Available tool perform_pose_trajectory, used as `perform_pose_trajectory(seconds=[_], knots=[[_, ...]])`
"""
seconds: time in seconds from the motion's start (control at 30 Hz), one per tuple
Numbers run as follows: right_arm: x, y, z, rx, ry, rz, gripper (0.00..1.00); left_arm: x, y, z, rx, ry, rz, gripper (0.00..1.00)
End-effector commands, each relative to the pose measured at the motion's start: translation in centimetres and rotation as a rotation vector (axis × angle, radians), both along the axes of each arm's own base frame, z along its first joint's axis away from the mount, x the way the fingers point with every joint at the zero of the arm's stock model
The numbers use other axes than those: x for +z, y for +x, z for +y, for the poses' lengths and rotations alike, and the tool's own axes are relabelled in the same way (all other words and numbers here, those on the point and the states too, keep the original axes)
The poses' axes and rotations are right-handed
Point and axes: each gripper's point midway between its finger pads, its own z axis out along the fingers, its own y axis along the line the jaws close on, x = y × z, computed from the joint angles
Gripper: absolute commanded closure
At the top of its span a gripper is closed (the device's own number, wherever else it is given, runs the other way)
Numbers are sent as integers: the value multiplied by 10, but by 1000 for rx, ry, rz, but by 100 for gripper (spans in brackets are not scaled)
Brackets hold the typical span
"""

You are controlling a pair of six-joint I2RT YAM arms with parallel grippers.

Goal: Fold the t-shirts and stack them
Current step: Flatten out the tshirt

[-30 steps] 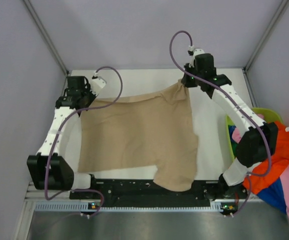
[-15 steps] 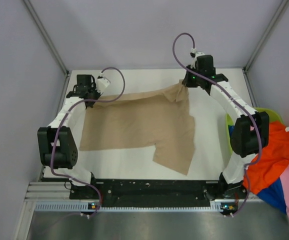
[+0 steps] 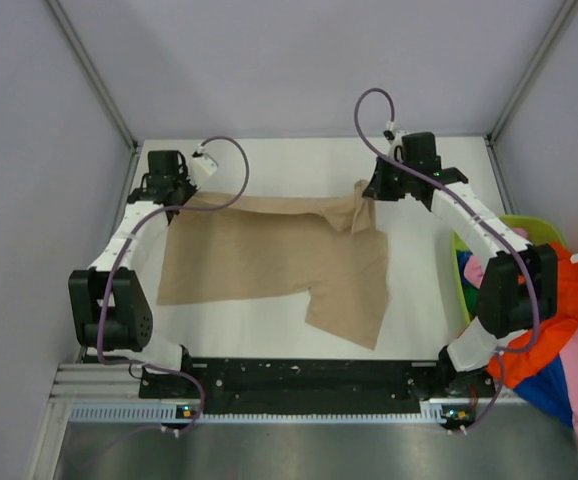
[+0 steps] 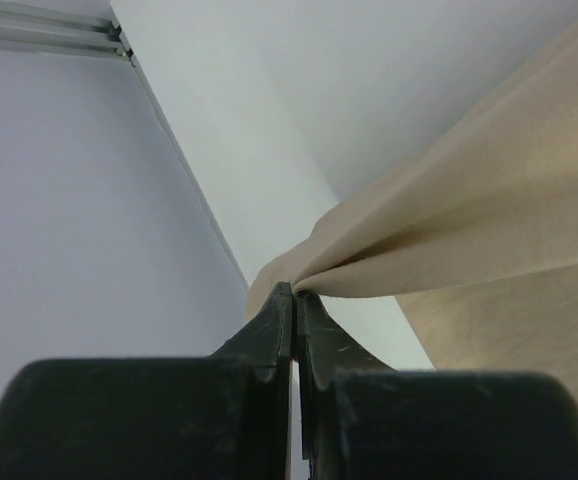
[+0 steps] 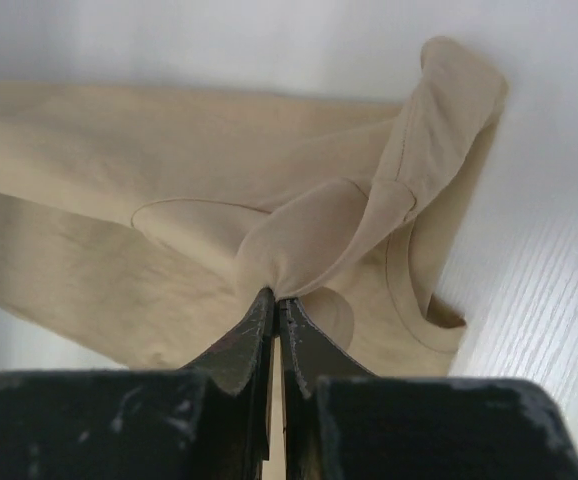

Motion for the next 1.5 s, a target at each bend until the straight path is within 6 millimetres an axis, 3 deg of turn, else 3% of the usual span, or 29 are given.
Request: perform_pose_trajectory(seconds=[0.0,0.1,0.17,0.33,0.57,0.73,0.9,0.97,1.03,1.1,1.2,1.37,1.47], knots=[[51,-8,3,19,73,-106,100,53,5,20,120,32,-145,100],[95,-22,1,16,107,-206,100,96,-4,19,158,-9,-208,100],[129,-39,-5,6,115,-294,100,128,-26,15,147,-36,-242,100],[219,-114,-14,64,142,-570,100,197,-87,6,93,-70,-362,100],[310,-208,-26,150,230,-801,100,292,-182,-1,41,-96,-543,100],[350,-259,-32,213,299,-887,100,328,-229,-12,-25,-127,-617,100],[372,-282,-48,173,297,-951,100,337,-241,-18,-52,-142,-640,100],[371,-272,-54,116,281,-942,100,336,-236,-17,-48,-142,-631,100],[363,-247,-57,43,252,-901,100,332,-222,-16,-40,-142,-611,100],[347,-214,-57,-20,207,-838,100,321,-201,-13,-22,-136,-575,100],[307,-150,-45,-73,140,-709,100,292,-162,-12,-4,-139,-497,100],[219,-40,-24,-135,55,-552,100,203,-87,-17,-2,-156,-297,100],[160,20,-11,-142,59,-466,100,136,-35,-18,4,-157,-177,100]])
